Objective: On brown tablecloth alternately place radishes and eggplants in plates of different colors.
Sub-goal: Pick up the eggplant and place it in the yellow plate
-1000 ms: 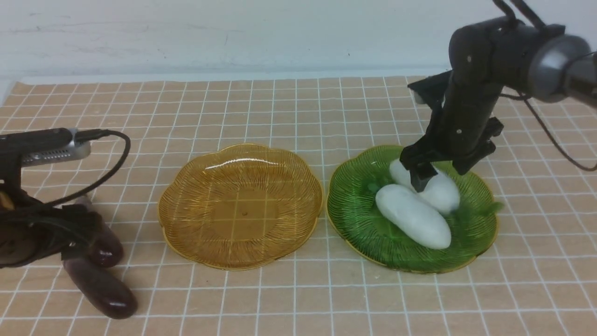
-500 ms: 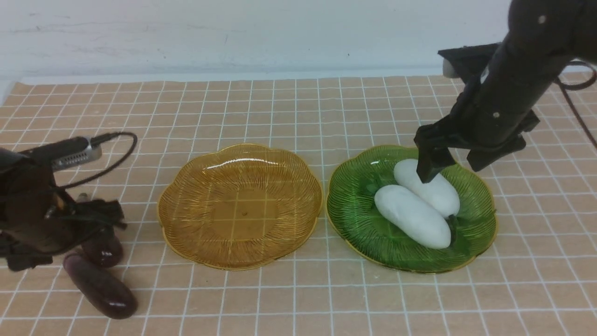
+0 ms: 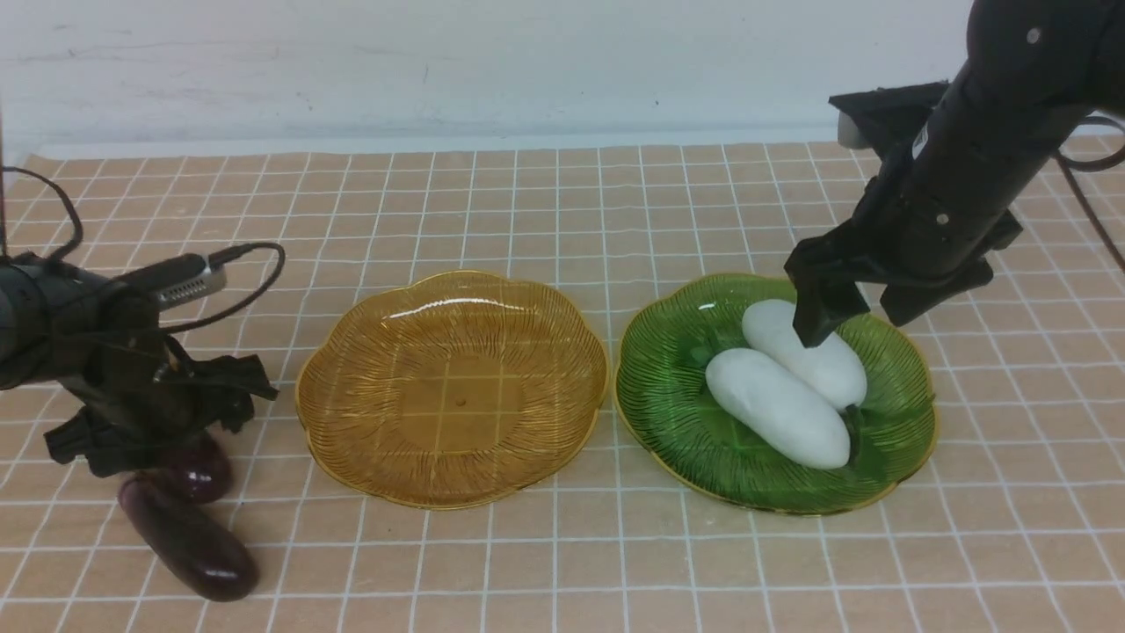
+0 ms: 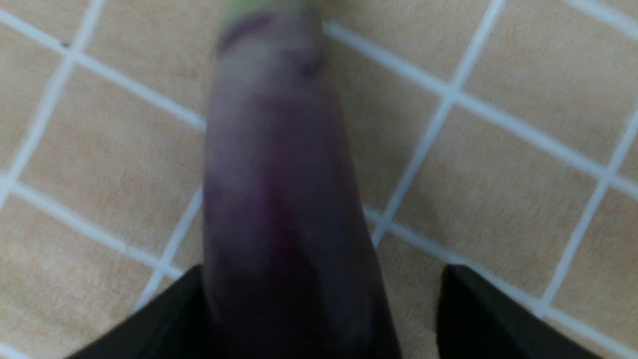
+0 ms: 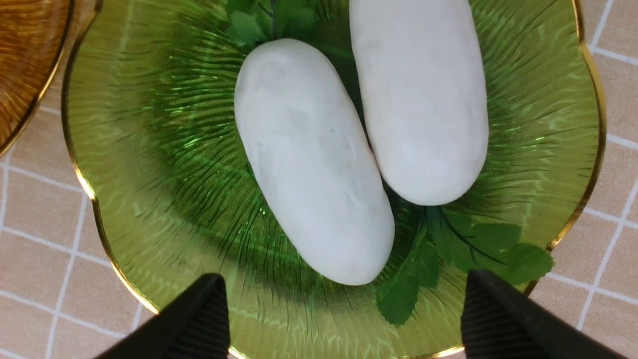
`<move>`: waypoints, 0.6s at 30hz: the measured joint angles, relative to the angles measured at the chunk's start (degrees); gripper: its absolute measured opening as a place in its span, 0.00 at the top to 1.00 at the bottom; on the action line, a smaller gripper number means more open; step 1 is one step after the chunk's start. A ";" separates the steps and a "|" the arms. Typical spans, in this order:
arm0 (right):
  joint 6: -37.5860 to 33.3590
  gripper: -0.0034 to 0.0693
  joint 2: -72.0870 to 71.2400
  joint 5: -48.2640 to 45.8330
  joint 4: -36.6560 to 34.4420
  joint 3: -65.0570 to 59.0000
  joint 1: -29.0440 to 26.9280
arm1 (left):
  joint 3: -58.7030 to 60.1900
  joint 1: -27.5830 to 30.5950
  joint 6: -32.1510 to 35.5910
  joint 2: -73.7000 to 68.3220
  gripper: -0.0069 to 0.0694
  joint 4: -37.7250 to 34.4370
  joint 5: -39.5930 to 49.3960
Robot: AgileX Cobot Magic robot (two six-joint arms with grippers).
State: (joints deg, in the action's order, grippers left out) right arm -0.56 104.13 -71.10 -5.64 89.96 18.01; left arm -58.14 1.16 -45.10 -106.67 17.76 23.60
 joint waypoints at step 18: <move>-2.24 0.29 -10.48 0.24 1.55 -9.61 0.00 | -15.52 -13.38 24.96 11.10 0.54 -21.71 15.18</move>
State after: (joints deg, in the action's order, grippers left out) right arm -2.80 93.65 -70.86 -4.09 80.35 18.01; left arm -73.65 -12.22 -20.13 -95.57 -3.95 38.78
